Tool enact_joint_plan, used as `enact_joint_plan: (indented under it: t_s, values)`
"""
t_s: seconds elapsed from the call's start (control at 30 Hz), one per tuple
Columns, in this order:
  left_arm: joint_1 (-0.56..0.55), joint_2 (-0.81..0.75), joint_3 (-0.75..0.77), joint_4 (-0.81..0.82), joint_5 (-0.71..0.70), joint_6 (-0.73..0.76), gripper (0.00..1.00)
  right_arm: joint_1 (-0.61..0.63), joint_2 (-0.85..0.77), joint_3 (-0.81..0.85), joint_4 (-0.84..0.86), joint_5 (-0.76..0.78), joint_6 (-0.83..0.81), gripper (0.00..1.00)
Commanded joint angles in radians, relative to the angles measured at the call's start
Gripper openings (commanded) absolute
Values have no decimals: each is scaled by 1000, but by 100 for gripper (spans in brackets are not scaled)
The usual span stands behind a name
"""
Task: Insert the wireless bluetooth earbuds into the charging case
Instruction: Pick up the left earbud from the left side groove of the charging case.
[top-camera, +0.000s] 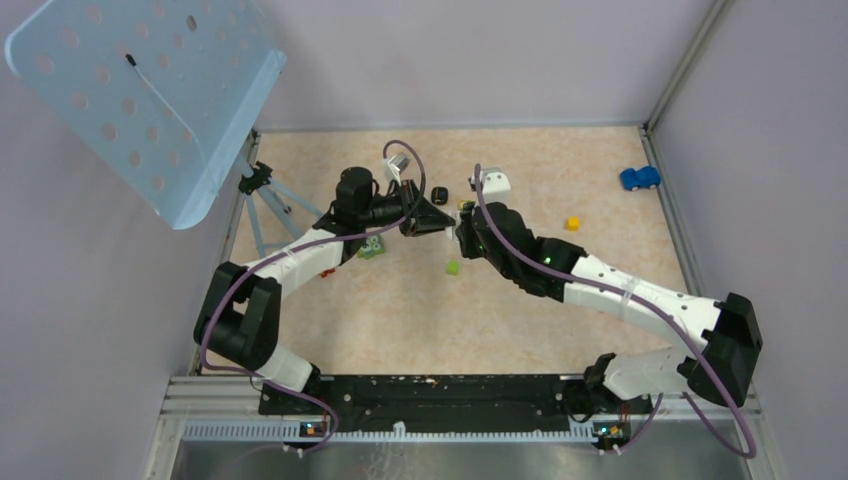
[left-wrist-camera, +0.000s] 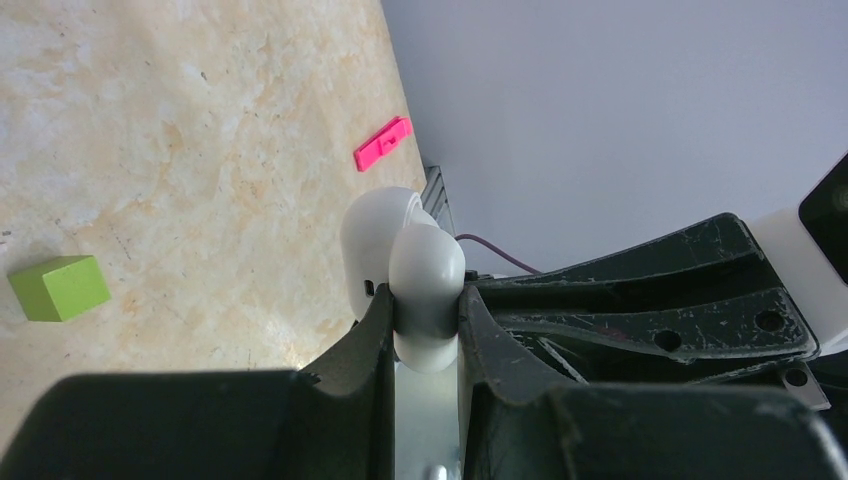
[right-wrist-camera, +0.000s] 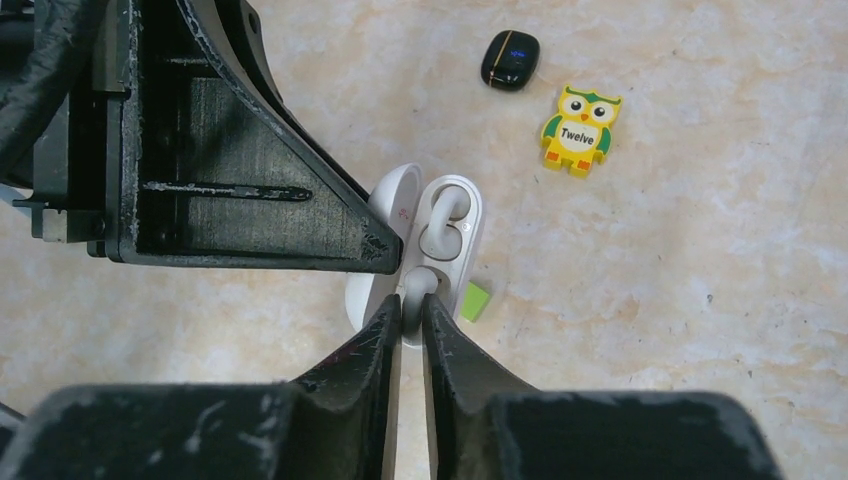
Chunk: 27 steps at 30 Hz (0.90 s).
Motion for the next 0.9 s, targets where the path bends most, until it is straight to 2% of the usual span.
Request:
enact_joint_plan:
  t_s: [0.0,0.03,0.17,0.87]
  values:
    - [-3,-42,38,27,11,21,0,10,-1,37,-1,20,11,6]
    - [-3,-44,38,27,11,21,0,10,-4,35,0,25,14,3]
    - [-3,-43,38,26,11,21,0,10,-9,34,-2,29,14,0]
    - [-2,-48,37,23,-2,22,0,10,51,112,-160,98,156,0]
